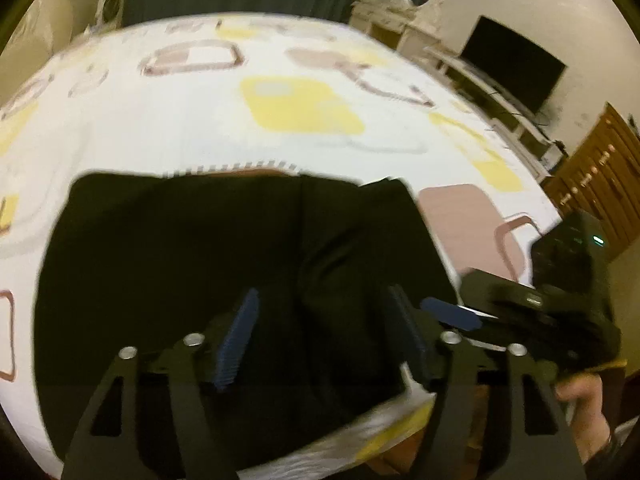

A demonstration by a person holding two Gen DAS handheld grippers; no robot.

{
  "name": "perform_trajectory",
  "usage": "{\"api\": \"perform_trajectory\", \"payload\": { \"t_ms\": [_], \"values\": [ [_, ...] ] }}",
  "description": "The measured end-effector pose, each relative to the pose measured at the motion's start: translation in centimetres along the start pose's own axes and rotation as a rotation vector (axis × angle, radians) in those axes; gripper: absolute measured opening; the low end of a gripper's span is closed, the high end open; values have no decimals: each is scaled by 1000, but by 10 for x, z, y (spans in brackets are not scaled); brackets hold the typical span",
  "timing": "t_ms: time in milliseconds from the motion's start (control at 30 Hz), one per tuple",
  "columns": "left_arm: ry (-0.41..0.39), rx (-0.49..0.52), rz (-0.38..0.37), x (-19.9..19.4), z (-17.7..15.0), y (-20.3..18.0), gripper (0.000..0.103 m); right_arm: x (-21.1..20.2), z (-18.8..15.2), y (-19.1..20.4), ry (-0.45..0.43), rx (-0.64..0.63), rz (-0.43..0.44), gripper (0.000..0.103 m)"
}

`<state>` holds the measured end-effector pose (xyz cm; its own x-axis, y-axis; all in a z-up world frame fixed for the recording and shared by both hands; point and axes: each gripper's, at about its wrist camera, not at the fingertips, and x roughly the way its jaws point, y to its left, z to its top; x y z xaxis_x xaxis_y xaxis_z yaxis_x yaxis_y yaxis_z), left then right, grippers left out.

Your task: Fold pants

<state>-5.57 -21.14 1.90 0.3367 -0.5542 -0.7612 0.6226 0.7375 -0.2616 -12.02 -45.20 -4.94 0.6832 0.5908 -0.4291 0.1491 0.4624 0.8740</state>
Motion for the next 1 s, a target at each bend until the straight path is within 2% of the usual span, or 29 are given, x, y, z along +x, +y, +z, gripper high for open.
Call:
{"api": "perform_trajectory", "payload": {
  "t_ms": [67, 133, 200, 267, 400, 433, 533, 700, 800, 900, 1000],
  "values": [
    [-27, 23, -29, -13, -2, -6, 80, -1, 1, 0, 0, -2, -1, 96],
    [-53, 35, -61, -31, -5, -5, 83, -2, 3, 0, 0, -5, -1, 96],
    [-80, 22, -53, -47, -8, 2, 86, -2, 5, -1, 3, -13, -4, 96],
    [-97, -8, -29, -63, -11, 18, 86, -2, 4, -1, 5, -21, -7, 96],
    [-133, -85, 99, -88, -28, 66, 86, -1, 2, 1, 2, -38, -17, 96],
    [-129, -112, 144, -91, -37, 84, 86, -1, 2, 1, 2, -43, -21, 96],
    [-92, -199, 197, -91, -56, 122, 86, 0, 1, 5, -1, -65, -37, 96],
    [-69, -335, 240, -97, -81, 167, 86, -1, 2, 21, -22, -38, -98, 95],
    [-89, -337, 266, -102, -78, 173, 86, -3, 9, 40, -53, -54, -72, 95],
    [-97, -353, 265, -102, -76, 177, 86, 11, 16, 54, -22, -98, -137, 94],
    [-80, -362, 260, -101, -81, 182, 86, 32, 23, 55, 32, -112, -197, 83]
  ]
}}
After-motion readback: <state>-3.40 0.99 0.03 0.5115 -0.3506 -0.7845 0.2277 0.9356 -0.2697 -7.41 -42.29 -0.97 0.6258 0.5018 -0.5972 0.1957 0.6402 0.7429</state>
